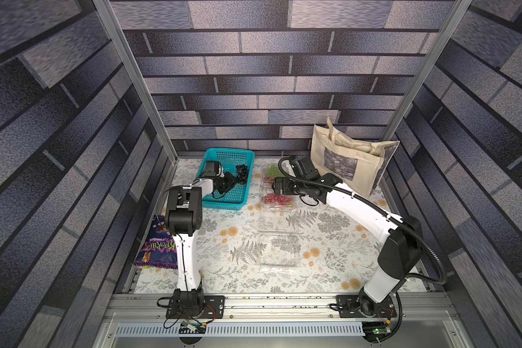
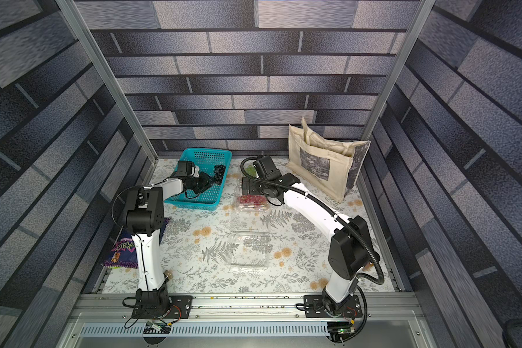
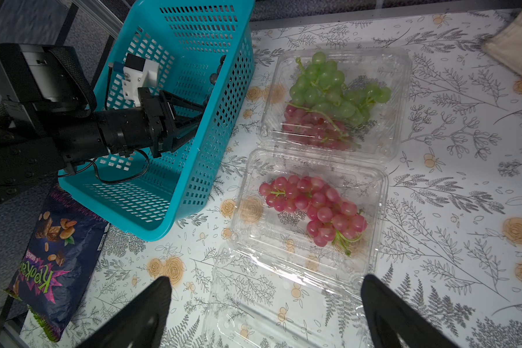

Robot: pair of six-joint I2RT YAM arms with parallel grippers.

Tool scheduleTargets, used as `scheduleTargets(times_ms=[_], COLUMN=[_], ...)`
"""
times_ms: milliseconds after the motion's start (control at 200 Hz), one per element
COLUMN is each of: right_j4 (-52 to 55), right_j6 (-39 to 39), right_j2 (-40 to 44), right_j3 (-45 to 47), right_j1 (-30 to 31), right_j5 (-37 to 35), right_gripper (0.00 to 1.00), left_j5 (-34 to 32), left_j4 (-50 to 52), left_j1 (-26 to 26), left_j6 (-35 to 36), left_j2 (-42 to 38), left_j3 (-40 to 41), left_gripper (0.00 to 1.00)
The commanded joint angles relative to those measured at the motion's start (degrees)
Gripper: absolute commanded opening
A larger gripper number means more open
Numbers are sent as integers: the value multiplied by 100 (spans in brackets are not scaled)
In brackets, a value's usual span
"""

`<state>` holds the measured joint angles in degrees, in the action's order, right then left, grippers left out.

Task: Pack grapes into containers
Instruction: Pick up the grape from the basket.

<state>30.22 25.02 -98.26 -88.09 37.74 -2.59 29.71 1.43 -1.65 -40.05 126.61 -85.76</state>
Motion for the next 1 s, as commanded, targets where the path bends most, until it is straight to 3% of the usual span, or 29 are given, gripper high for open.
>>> scheduleTargets(times_ms=[0,321,997], right_j4=[76,28,-157], right_j6=[78,170,-256], right_j2=[-72,-150,-387], right_j3=[-183,-223,-626], right_j1=[6,6,221], right_j5=[52,169,410], right_gripper=[100,100,100], left_j5=[118,337,647], left_j4=[-110,-874,-1470], left_j1=[-11,-19,-57], left_j6=[-138,-344,-447], left_j2=[189,74,112], left_j3=[312,887,1017], left_gripper=[40,36,33])
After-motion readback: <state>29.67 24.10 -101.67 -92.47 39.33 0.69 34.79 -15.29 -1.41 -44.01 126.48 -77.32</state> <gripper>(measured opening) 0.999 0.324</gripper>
